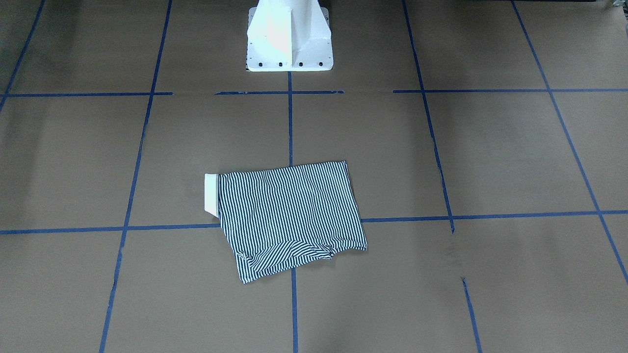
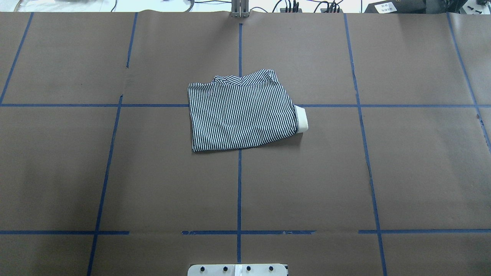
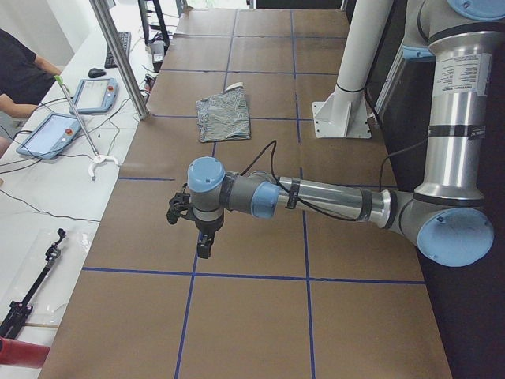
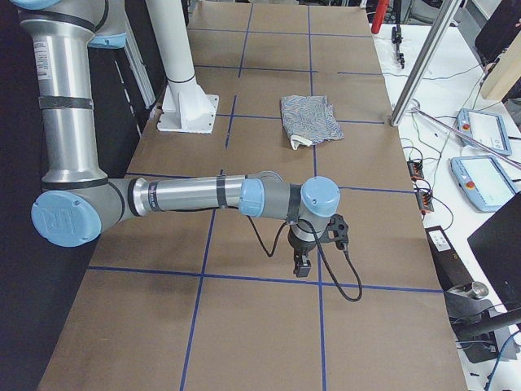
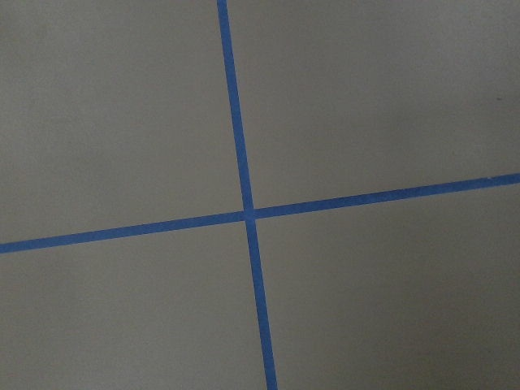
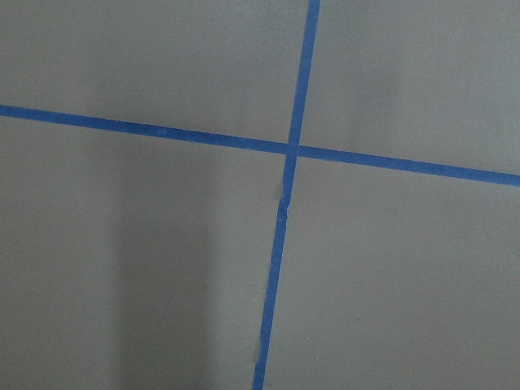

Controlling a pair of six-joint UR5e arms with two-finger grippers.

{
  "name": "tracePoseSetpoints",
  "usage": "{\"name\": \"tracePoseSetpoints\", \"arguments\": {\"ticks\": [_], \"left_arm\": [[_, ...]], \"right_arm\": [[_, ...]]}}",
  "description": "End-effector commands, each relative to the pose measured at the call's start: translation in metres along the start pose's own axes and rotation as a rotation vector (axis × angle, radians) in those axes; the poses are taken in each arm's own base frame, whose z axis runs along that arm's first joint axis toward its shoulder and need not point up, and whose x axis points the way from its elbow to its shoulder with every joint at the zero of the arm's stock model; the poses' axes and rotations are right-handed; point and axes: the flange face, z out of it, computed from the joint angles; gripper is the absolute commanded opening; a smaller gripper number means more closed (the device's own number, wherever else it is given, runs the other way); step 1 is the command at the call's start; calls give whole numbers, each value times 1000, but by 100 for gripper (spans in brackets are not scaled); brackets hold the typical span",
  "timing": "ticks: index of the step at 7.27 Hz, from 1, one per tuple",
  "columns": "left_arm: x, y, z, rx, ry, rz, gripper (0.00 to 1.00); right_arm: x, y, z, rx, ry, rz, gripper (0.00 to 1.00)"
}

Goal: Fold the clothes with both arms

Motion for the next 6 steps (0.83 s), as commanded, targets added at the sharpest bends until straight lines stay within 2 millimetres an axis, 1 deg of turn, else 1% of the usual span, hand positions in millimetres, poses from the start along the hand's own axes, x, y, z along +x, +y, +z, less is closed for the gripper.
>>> {"name": "tracePoseSetpoints", "arguments": {"ticks": [1,2,3,6], "left_arm": [[0,20,0,1,1,38,100],[-3,26,3,-11,6,132,100],[3,25,-2,-5,6,144,100],[9,16,-7,6,5,157,100]], "right_arm": [[1,0,1,1,3,6,100],[1,0,1,1,2,11,100],[2,1,2,0,2,12,100],[1,1,3,-1,-11,17,100]]}}
